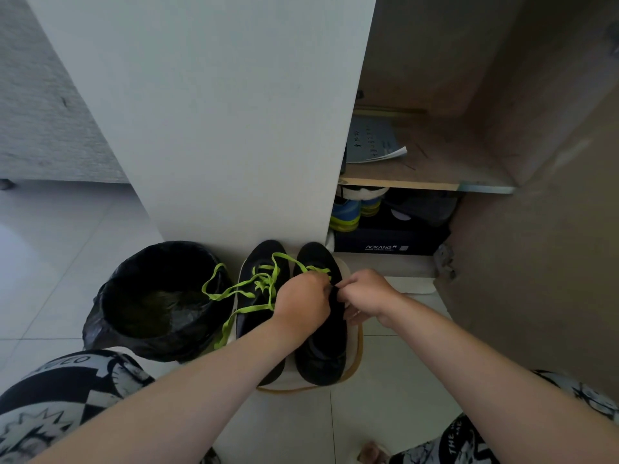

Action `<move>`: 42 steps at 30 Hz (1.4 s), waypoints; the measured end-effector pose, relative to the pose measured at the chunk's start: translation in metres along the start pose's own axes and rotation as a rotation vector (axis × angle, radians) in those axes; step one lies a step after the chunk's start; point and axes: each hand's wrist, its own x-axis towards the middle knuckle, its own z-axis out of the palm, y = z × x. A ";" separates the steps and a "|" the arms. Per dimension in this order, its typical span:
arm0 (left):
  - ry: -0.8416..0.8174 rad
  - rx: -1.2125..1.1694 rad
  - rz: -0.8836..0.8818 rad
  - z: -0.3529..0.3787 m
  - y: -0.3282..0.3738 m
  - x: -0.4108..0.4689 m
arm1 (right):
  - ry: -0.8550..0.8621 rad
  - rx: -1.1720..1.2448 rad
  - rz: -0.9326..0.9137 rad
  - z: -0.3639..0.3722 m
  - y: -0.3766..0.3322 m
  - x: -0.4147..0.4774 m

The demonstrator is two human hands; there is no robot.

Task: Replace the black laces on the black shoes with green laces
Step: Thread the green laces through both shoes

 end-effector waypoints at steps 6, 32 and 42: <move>0.035 -0.246 -0.065 -0.006 -0.011 0.008 | 0.038 0.021 0.022 0.002 0.009 0.012; -0.088 -0.189 -0.054 0.006 -0.012 0.018 | 0.000 0.227 0.079 0.001 0.018 0.023; -0.119 -0.282 -0.121 -0.004 -0.015 0.016 | -0.039 0.251 0.065 0.004 0.023 0.023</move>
